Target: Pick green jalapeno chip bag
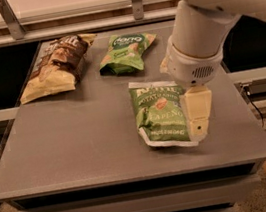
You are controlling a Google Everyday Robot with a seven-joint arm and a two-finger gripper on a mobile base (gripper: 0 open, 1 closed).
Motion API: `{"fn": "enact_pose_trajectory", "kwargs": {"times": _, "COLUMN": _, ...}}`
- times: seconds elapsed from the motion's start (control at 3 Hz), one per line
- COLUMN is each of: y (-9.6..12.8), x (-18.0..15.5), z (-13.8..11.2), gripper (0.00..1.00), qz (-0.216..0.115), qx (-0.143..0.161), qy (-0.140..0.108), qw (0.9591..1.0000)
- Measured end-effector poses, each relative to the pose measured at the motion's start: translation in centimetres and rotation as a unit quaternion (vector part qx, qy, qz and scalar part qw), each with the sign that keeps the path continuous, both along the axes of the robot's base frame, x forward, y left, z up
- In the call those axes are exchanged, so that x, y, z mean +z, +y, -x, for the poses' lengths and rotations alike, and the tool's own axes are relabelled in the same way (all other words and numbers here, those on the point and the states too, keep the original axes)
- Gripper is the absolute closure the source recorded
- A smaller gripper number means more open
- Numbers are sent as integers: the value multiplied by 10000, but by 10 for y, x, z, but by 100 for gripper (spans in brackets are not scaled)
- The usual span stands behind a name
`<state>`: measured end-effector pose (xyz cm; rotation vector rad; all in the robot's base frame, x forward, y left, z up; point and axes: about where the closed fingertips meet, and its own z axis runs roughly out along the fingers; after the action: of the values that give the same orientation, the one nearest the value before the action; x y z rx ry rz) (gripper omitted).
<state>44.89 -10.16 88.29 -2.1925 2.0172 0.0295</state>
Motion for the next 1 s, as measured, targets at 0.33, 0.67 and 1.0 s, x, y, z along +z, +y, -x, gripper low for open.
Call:
{"fn": "enact_pose_trajectory", "kwargs": {"times": 0.33, "y": 16, "x": -17, "z": -6, "gripper": 0, "qz": -20, "qx": 72, "qy": 96, "qw": 9999}}
{"fn": "enact_pose_trajectory", "kwargs": {"times": 0.67, "y": 27, "x": -32, "z": -7, "gripper": 15, "qz": -5, "qx": 162, "qy": 218, "qw": 9996}}
{"fn": "enact_pose_trajectory", "kwargs": {"times": 1.0, "y": 33, "x": -40, "z": -6, "gripper": 39, "qz": 44, "qx": 216, "qy": 286, "qw": 9993}}
